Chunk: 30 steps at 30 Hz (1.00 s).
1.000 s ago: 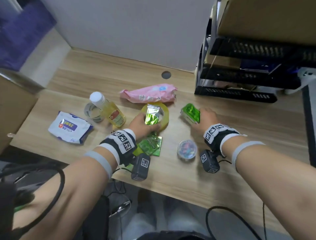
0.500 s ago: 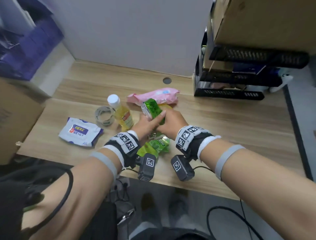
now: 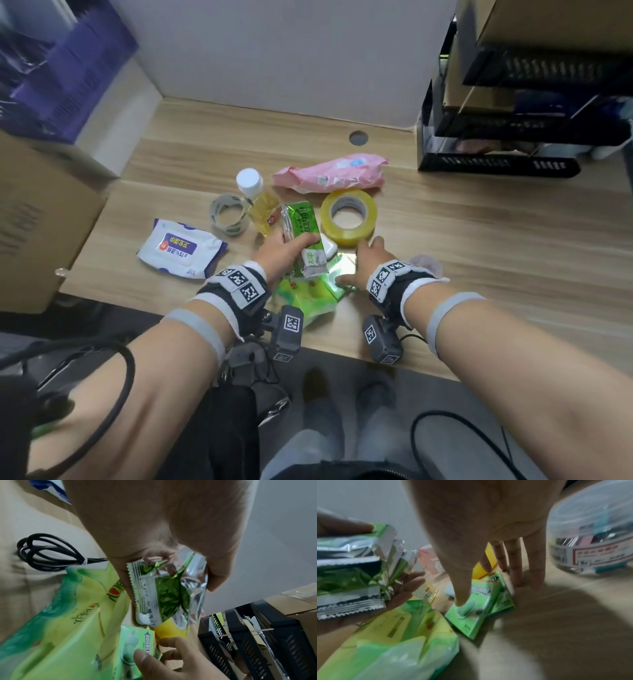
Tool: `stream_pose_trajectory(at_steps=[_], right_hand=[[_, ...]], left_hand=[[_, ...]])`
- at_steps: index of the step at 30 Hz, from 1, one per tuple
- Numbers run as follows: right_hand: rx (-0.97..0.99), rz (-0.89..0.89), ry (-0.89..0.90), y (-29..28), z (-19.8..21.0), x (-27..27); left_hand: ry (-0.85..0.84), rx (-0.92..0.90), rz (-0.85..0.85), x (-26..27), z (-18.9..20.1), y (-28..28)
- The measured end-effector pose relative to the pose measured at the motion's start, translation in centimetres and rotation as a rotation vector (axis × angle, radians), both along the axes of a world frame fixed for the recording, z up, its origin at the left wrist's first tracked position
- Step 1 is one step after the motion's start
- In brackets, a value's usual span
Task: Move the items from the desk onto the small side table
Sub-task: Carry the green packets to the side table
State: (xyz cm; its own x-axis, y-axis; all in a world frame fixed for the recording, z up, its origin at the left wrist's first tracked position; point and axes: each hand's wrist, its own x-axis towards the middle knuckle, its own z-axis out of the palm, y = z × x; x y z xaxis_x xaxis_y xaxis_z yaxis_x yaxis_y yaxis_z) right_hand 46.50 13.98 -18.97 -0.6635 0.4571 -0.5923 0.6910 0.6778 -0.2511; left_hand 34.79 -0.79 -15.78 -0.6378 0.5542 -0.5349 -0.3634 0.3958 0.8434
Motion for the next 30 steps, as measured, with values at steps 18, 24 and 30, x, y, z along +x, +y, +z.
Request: stream_pose_trajectory(at_steps=[18, 24, 30], right_hand=[[-0.241, -0.107, 0.284, 7.1, 5.7, -0.3], [-0.442, -0.485, 0.428, 9.7, 11.4, 5.3], [-0.211, -0.969, 0.701, 6.8, 13.7, 17.8]], left_hand=[[-0.041, 0.043, -0.122, -0.3, 4.4, 6.3], [-0.286, 0.133, -0.409, 2.2, 6.7, 12.1], [-0.380, 0.172, -0.849, 11.1, 7.8, 16.8]])
